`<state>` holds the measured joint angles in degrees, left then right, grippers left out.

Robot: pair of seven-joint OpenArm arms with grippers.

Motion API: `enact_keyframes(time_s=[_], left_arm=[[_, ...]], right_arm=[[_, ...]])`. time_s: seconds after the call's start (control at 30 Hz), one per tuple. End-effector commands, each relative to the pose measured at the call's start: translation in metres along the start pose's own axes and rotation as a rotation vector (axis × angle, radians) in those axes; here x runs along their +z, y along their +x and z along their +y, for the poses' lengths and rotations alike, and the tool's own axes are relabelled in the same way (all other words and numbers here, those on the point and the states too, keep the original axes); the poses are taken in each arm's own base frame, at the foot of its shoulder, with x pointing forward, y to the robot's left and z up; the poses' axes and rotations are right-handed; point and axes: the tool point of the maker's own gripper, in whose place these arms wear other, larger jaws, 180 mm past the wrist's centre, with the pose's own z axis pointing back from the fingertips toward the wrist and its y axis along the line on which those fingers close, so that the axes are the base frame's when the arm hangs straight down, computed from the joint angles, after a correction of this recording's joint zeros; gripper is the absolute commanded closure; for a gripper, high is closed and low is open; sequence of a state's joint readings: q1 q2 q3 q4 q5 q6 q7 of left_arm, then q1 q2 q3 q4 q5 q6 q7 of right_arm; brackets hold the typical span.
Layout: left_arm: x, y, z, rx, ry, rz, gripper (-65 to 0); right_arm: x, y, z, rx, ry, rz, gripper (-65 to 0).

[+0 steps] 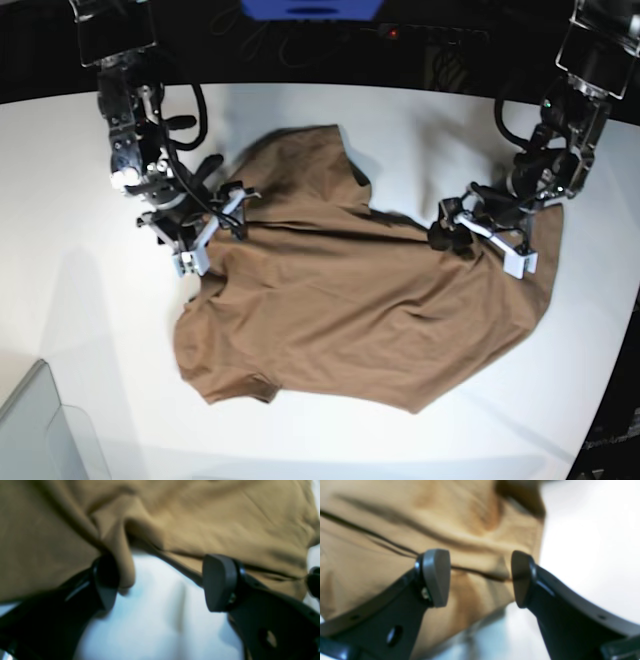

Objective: Layout the t-shirt on the table in an organized manner, then fold the t-shirt properly
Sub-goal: 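Grasp the shirt's shoulder with the right gripper and its hem with the left, then drag the held shirt edges apart to spread the shirt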

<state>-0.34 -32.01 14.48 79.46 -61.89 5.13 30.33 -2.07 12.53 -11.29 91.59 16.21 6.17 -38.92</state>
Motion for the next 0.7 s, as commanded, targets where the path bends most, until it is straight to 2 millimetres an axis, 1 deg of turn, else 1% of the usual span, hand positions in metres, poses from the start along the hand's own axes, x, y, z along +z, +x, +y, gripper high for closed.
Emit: enact_keyframes(time_s=[0.0, 0.07, 0.17, 0.23, 0.3, 0.4, 0.43, 0.5, 0.53, 0.6, 0.67], left_arm=[[0.010, 0.007, 0.011, 0.034, 0.041, -0.008, -50.2], [0.019, 0.016, 0.008, 0.055, 0.045, -0.046, -50.2], [0.028, 0.032, 0.005, 0.060, 0.037, -0.092, -50.3], [0.032, 0.034, 0.010, 0.065, 0.046, -0.101, -50.3], [0.043, 0.037, 0.017, 0.061, 0.059, -0.117, -50.3], [0.060, 0.043, 0.024, 0.069, 0.074, -0.156, -50.3], [0.065, 0.045, 0.030, 0.077, 0.083, -0.170, -50.3], [0.075, 0.050, 0.049, 0.105, 0.126, -0.199, -50.3], [0.080, 0.050, 0.067, 0.126, 0.168, -0.207, -50.3], [0.085, 0.051, 0.093, 0.146, 0.234, -0.218, -50.3], [0.090, 0.051, 0.112, 0.145, 0.292, -0.225, -50.3]], right_arm=[[0.008, 0.011, 0.004, 0.006, 0.011, -0.048, -38.8], [0.019, 0.013, 0.014, 0.009, 0.028, -0.073, -38.8], [0.035, 0.019, 0.032, 0.003, 0.059, -0.116, -38.8], [0.045, 0.013, 0.042, -0.008, 0.075, -0.119, -38.8], [0.051, 0.003, 0.047, -0.016, 0.084, -0.107, -38.8], [0.052, -0.013, 0.052, -0.029, 0.092, -0.075, -38.8], [0.050, -0.018, 0.053, -0.037, 0.095, -0.060, -38.8], [0.044, -0.033, 0.052, -0.052, 0.092, -0.019, -38.8], [0.041, -0.039, 0.051, -0.057, 0.090, -0.001, -38.8], [0.035, -0.052, 0.047, -0.066, 0.081, 0.035, -38.8], [0.029, -0.053, 0.042, -0.066, 0.073, 0.045, -38.8]])
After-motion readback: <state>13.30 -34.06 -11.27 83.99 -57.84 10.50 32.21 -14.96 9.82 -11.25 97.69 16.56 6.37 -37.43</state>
